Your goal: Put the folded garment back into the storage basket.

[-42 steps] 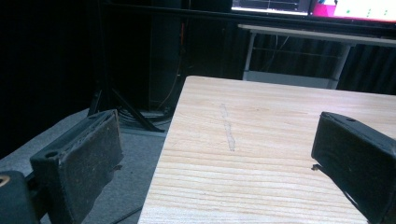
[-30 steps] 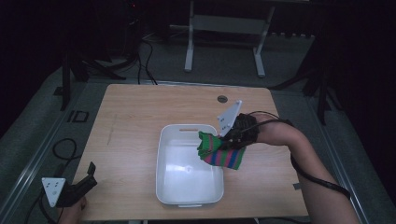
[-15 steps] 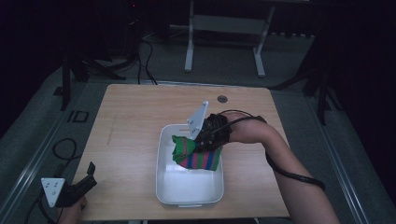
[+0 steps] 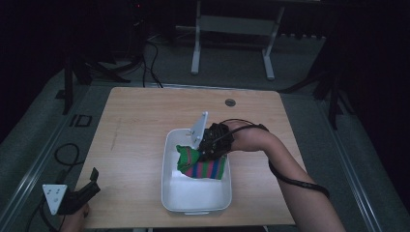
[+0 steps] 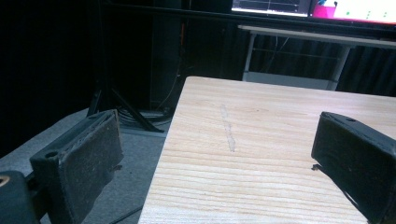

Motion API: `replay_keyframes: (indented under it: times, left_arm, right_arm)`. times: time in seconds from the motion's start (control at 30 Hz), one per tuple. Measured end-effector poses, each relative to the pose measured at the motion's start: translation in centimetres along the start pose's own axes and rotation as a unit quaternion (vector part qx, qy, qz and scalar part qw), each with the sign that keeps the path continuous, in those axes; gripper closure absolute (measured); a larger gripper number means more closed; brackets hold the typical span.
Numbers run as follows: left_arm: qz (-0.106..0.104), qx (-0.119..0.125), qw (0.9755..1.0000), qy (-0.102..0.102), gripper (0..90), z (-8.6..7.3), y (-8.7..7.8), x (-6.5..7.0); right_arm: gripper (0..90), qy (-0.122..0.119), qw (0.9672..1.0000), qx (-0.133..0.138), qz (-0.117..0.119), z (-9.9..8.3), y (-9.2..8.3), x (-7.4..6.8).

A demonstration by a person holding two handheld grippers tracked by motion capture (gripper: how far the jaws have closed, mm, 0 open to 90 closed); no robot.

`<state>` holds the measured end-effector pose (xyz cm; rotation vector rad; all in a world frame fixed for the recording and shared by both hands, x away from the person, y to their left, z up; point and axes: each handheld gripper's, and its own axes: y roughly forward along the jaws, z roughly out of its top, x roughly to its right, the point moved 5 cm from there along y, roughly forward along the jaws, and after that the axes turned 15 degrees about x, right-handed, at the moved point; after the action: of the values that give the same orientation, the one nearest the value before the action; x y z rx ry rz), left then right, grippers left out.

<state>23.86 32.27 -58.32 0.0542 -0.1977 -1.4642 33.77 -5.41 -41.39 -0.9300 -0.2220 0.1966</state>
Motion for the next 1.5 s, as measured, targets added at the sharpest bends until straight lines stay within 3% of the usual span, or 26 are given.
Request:
replay_keyframes:
  times: [0.63, 1.0, 1.07, 1.13, 1.2, 1.33, 1.5]
  left_arm:
    - [-0.004, -0.002, 1.0000, 0.003, 2.2, 0.0, 0.0, 0.0]
    - [-0.005, -0.003, 1.0000, 0.004, 2.2, 0.0, 0.0, 0.0]
    - [-0.006, -0.002, 1.0000, 0.005, 2.2, 0.0, 0.0, 0.0]
    - [-0.006, -0.003, 1.0000, 0.005, 2.2, 0.0, 0.0, 0.0]
    - [-0.007, -0.003, 1.0000, 0.005, 2.2, 0.0, 0.0, 0.0]
    - [-0.007, -0.003, 1.0000, 0.004, 2.2, 0.0, 0.0, 0.0]
    - [-0.006, -0.003, 1.0000, 0.005, 2.2, 0.0, 0.0, 0.0]
  right_arm:
    - [76.8, 0.032, 0.9979, -0.051, 0.023, -5.6, 7.1, 0.6]
    - [75.1, 0.054, 0.9954, -0.066, 0.043, -7.6, 10.4, 0.3]
    - [71.4, 0.054, 0.9953, -0.070, 0.040, -7.9, 10.8, 0.3]
    - [55.9, 0.058, 0.9953, -0.072, 0.030, -8.2, 11.3, 0.4]
    - [46.7, 0.059, 0.9947, -0.082, 0.018, -8.6, 11.5, 0.4]
    - [39.8, 0.056, 0.9954, -0.075, 0.016, -8.6, 11.0, 0.5]
    - [32.5, 0.068, 0.9966, -0.047, 0.003, -7.7, 9.0, 0.7]
